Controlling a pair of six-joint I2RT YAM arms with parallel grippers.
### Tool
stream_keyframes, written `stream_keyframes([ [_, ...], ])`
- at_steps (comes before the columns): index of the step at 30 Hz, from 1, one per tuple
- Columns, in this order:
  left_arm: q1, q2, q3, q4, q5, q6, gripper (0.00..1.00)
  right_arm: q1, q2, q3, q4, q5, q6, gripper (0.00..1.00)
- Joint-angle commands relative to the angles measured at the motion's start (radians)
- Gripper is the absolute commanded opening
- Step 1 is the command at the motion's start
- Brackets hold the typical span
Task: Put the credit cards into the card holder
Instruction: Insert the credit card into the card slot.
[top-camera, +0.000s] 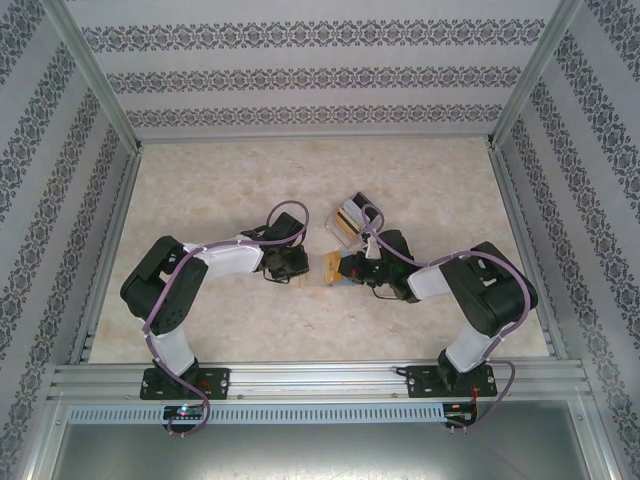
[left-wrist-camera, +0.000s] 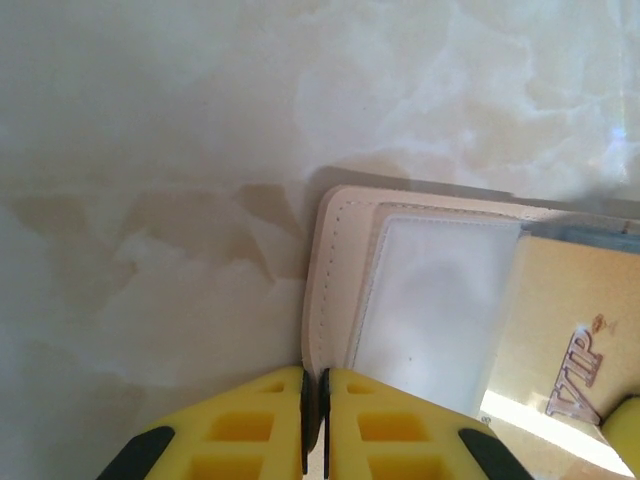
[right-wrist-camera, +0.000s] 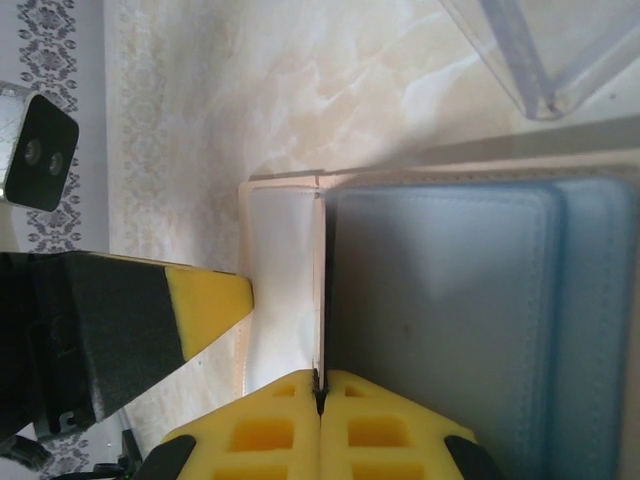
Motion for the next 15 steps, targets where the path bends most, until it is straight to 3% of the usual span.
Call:
stream_keyframes([
  [1,-0.002,0.040,0.006,-0.030,0.010,0.016,0.12,0.005,-0.022,0.012,-0.047,-0.005,-0.010,0.00],
  [6,-0.002,0.035,0.003,-0.030,0.011,0.015,0.12,-0.008,-0.090,-0.015,-0.162,0.125,-0.062,0.00],
  [15,-0.002,0.036,0.002,-0.032,0.014,0.017,0.12,-0.015,-0.101,0.010,-0.240,0.138,-0.109,0.00],
])
